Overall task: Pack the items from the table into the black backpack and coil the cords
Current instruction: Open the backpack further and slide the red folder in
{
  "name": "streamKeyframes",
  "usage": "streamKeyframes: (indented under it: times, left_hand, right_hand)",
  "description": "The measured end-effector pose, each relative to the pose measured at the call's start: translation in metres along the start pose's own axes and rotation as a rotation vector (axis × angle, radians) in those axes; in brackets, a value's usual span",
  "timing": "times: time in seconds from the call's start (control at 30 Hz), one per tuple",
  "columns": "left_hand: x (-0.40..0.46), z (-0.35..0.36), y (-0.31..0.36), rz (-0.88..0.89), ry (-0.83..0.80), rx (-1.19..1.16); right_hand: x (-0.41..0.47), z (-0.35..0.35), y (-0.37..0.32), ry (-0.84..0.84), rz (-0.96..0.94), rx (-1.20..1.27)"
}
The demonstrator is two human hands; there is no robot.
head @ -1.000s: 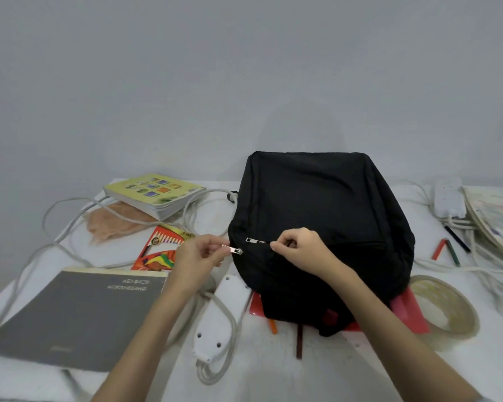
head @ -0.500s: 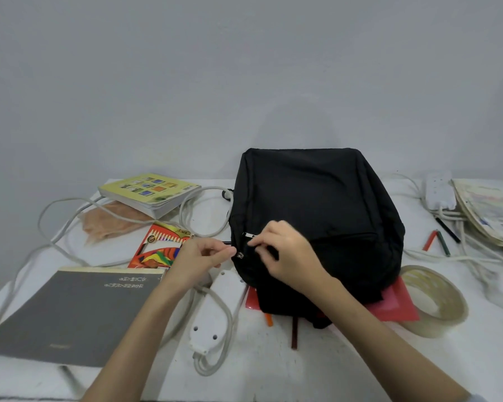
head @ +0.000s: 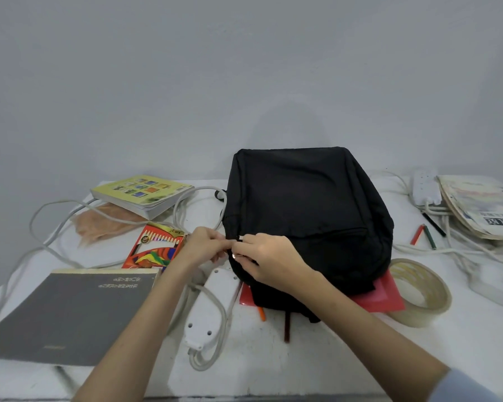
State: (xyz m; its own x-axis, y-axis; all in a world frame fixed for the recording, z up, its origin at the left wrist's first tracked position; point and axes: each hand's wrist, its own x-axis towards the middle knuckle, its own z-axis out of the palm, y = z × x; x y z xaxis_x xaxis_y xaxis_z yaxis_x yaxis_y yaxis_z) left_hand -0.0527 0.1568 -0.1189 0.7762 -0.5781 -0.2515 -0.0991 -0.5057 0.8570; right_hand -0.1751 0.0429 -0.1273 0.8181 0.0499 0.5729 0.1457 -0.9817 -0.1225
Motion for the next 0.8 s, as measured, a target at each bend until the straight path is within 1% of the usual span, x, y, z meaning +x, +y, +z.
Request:
streamKeyframes:
  times: [0.07,0.13,0.2,0.23,0.3,0.33,0.37,0.4,0.43,0.47,0.5,0.53,0.57,0.6,0.7,0.8]
  left_hand:
    - [0.007,0.004,0.0,0.013,0.103,0.04]
    - [0.01,0.004,-0.003,0.006,0.197,-0.001]
    - [0.011,0.003,-0.007,-0.006,0.268,-0.012]
    - [0.01,0.003,-0.007,-0.004,0.286,0.023]
    - [0.006,0.005,-0.004,0.06,0.331,0.193]
    - [0.001,0.007,0.001,0.141,0.376,0.315]
    - [-0.004,0.01,0.008,0.275,0.404,0.424]
    - [-0.008,0.013,0.017,0.441,0.366,0.491]
    - [-0.012,0.014,0.027,0.569,0.239,0.5]
    - [-0.019,0.017,0.038,0.636,0.039,0.474]
    - [-0.024,0.022,0.045,0.607,-0.175,0.471]
    - [-0.029,0.029,0.048,0.561,-0.314,0.516]
    - [-0.03,0.036,0.048,0.544,-0.35,0.576]
    - [-0.028,0.04,0.046,0.554,-0.32,0.592]
    - [-0.028,0.047,0.046,0.606,-0.242,0.376]
    - [-0.026,0.052,0.054,0.704,-0.164,0.266]
  right_hand:
    - [-0.003,-0.011,0.004,-0.025,-0.065,-0.065]
    - [-0.01,-0.029,0.007,-0.065,-0.119,-0.136]
    - [-0.024,-0.05,0.012,-0.05,-0.12,-0.179]
    - [-0.033,-0.06,0.018,-0.031,-0.092,-0.182]
    - [-0.052,-0.074,0.031,-0.008,-0.008,-0.159]
    - [-0.06,-0.076,0.036,-0.015,0.043,-0.124]
    - [-0.066,-0.078,0.039,-0.029,0.098,-0.076]
    - [-0.072,-0.077,0.041,-0.044,0.152,-0.024]
    - [-0.075,-0.074,0.04,-0.058,0.197,0.022]
    - [-0.078,-0.071,0.039,-0.066,0.234,0.061]
    - [-0.08,-0.07,0.037,-0.06,0.258,0.109]
    - [-0.081,-0.069,0.036,-0.037,0.28,0.174]
    - [-0.083,-0.071,0.035,0.001,0.306,0.252]
    - [-0.084,-0.072,0.035,0.046,0.337,0.326]
    - [-0.088,-0.081,0.032,0.129,0.422,0.41]
    - [-0.085,-0.088,0.025,0.109,0.532,0.364]
